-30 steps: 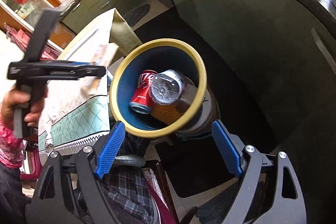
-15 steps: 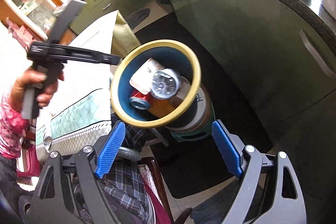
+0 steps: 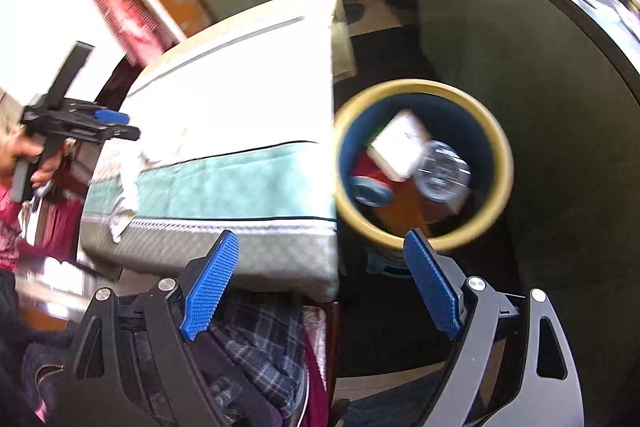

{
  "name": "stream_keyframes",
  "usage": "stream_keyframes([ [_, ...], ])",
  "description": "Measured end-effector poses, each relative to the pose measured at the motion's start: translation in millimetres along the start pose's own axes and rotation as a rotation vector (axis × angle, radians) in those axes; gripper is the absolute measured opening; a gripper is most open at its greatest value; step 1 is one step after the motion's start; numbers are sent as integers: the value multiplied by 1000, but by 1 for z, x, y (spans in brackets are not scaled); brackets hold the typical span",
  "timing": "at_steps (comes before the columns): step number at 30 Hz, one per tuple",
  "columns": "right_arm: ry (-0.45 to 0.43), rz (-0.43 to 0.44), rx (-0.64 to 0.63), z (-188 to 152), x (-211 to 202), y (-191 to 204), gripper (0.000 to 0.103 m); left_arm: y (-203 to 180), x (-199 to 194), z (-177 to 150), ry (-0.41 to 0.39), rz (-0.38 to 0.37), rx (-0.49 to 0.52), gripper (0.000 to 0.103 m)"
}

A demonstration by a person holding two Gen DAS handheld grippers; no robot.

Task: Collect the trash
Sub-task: 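Move both grippers back over the table toward the paper towel and wrapper, then grasp the white paper towel with the left gripper while the right grasps the silver snack wrapper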

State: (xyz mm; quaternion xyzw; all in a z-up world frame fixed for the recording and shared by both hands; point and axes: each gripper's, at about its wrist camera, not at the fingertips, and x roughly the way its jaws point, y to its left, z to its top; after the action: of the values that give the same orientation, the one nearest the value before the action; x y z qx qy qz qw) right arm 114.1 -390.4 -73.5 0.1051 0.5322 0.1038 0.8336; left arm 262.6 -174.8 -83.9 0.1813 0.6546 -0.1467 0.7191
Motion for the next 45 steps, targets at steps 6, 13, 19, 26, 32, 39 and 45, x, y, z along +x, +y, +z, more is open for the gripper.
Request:
stream_keyframes([
  [6,46,52,-158,9,21,76,84,52,46,-19,56,6,-81,64],
  [13,106,122,-316,17,56,156,84,68,60,-26,52,1,-73,58],
  [19,168,242,-417,22,96,220,84,81,70,-38,35,-5,-78,29],
  [26,286,329,-546,28,141,280,84,116,72,-60,17,7,-87,14],
  [32,306,202,-760,12,169,329,91,140,76,-69,18,0,-118,14],
  [39,359,81,-829,-1,206,352,92,136,75,-71,13,1,-108,14],
  [45,391,46,-816,-4,221,351,81,134,77,-69,12,-5,-102,14],
])
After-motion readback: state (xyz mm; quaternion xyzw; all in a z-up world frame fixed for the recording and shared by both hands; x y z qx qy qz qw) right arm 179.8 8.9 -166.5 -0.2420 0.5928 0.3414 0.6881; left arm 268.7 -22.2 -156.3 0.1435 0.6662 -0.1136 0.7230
